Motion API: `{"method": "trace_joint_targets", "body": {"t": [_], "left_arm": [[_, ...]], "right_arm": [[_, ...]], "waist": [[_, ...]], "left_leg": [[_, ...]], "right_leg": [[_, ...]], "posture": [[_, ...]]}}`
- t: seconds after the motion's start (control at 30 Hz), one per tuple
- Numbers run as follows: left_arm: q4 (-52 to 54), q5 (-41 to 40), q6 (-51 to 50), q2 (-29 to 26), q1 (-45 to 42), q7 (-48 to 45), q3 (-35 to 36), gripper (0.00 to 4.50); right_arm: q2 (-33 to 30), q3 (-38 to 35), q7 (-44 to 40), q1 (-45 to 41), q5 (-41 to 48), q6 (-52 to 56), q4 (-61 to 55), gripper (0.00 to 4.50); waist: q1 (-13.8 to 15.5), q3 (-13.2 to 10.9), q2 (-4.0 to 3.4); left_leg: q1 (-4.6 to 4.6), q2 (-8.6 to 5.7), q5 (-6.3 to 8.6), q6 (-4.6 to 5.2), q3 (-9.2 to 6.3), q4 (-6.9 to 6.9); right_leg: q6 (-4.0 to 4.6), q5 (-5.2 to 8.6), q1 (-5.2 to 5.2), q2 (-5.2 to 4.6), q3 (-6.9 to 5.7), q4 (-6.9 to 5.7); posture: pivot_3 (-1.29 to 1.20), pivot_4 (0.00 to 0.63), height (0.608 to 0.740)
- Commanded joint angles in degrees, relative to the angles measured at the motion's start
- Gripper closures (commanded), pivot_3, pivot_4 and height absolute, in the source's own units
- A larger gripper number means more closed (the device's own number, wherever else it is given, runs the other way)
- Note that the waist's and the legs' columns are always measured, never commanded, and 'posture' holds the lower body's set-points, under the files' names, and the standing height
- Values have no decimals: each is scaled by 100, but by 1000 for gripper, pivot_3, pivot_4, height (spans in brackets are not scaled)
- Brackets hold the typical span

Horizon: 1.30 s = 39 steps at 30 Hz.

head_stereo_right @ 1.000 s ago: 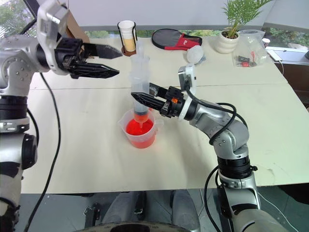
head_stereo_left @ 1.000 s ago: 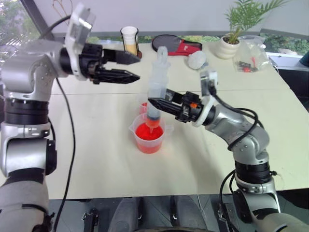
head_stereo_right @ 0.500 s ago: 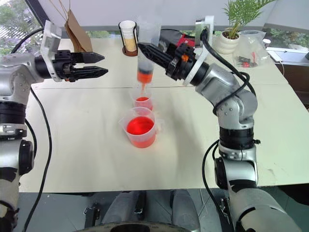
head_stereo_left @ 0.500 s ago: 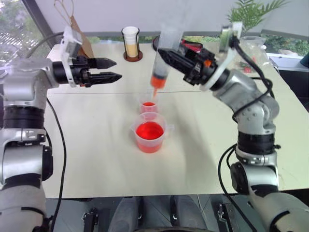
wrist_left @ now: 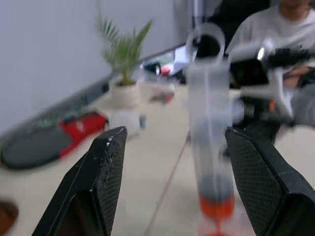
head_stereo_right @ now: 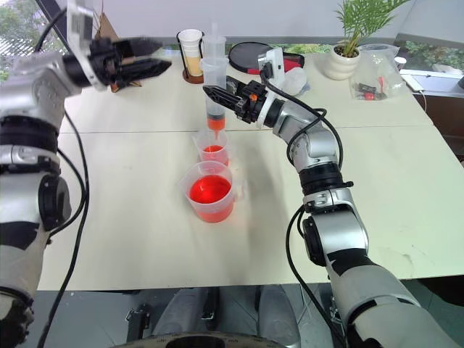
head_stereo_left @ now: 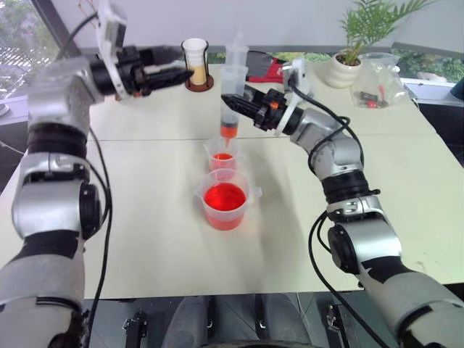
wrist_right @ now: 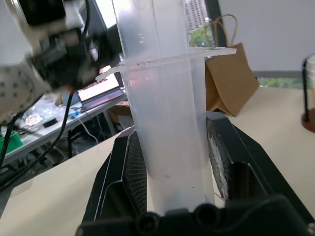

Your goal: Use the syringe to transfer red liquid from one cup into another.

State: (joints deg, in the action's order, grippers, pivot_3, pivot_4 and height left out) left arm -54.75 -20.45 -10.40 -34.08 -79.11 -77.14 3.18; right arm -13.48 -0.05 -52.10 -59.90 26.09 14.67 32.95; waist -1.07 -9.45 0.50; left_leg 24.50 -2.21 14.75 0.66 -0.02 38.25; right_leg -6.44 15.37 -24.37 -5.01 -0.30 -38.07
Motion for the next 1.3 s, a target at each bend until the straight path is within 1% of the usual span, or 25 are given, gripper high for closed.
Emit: {"method": "trace_joint_targets", "body": {"t": [0.03, 0.2, 0.3, 0.6, 0.67, 0.7, 0.73, 0.77, 0.83, 0.87, 1.07, 1.3], "left_arm": [[-455, 104, 454, 105, -560, 23, 209, 1280], [-969, 183, 653, 259, -928, -91, 303, 1280], [-1112, 282, 790, 347, -958, -107, 291, 1280], [-1270, 596, 1092, 720, -960, -17, 287, 1280], [-1290, 628, 1144, 776, -960, 4, 312, 1808], [-1295, 638, 1159, 792, -960, -7, 326, 2171], [-1298, 645, 1166, 801, -961, -22, 339, 2687], [-1296, 647, 1163, 809, -961, -39, 350, 3112], [-1293, 642, 1156, 822, -967, -69, 385, 4175], [-1287, 628, 1115, 823, -976, -112, 406, 4451], [-1154, 604, 833, 765, -923, -466, 434, 4451], [-856, 650, 492, 738, -381, -839, 331, 4451]], "right_arm": [[69, -118, -122, -192, -19, -150, -80, 3100], [147, -63, -169, -91, -113, -155, -208, 3100], [181, -41, -196, -36, -148, -122, -306, 3100], [249, 215, -365, 228, -343, -64, -684, 3100], [264, 252, -374, 274, -368, -51, -751, 3100], [271, 258, -372, 286, -373, -45, -768, 3100], [276, 261, -368, 293, -377, -40, -780, 3100], [281, 264, -367, 298, -388, -43, -783, 3100], [291, 262, -360, 301, -403, -47, -777, 3100], [295, 261, -360, 300, -411, -52, -771, 3100], [343, 198, -316, 233, -436, -121, -712, 3100], [378, 36, -210, 3, -425, -218, -567, 3100]], "waist": [[-11, 0, 0], [-53, 0, 0], [-112, 0, 0], [-138, 0, 0], [-143, 0, 0], [-138, 0, 0], [-134, 0, 0], [-136, 0, 0], [-138, 0, 0], [-142, 0, 0], [-147, 0, 0], [-142, 0, 0]], "left_leg": [[0, 0, 0, 0, 0, 0], [-1, 2, 1, 1, 1, -2], [-1, 2, 1, 2, 0, -3], [0, 1, 1, 2, 0, -4], [0, 1, 1, 2, 0, -4], [0, 1, 1, 2, 0, -4], [0, 1, 1, 1, 0, -4], [0, 1, 1, 2, 0, -4], [0, 1, 1, 1, 0, -4], [0, 1, 1, 2, 0, -4], [0, 2, 1, 2, 0, -5], [0, 2, 0, 0, 0, -5]], "right_leg": [[0, 0, 0, 0, 0, 0], [0, 0, -4, 1, 0, -2], [0, 0, -5, 1, 0, -3], [0, 0, -5, 0, 0, -3], [0, 0, -6, 0, 0, -4], [0, 0, -6, 0, 0, -4], [0, 0, -6, 0, 0, -4], [0, 0, -6, 0, 0, -4], [0, 0, -6, 0, 0, -4], [0, 0, -6, 0, 0, -4], [0, 0, -7, 1, 0, -4], [0, 0, -7, 0, 0, -4]], "posture": [[0, 150, 740], [0, 150, 740], [0, 150, 740], [0, 150, 740], [0, 150, 740], [0, 150, 740], [0, 150, 740], [0, 150, 740], [0, 150, 740], [0, 150, 740], [0, 150, 740], [0, 150, 740]]}}
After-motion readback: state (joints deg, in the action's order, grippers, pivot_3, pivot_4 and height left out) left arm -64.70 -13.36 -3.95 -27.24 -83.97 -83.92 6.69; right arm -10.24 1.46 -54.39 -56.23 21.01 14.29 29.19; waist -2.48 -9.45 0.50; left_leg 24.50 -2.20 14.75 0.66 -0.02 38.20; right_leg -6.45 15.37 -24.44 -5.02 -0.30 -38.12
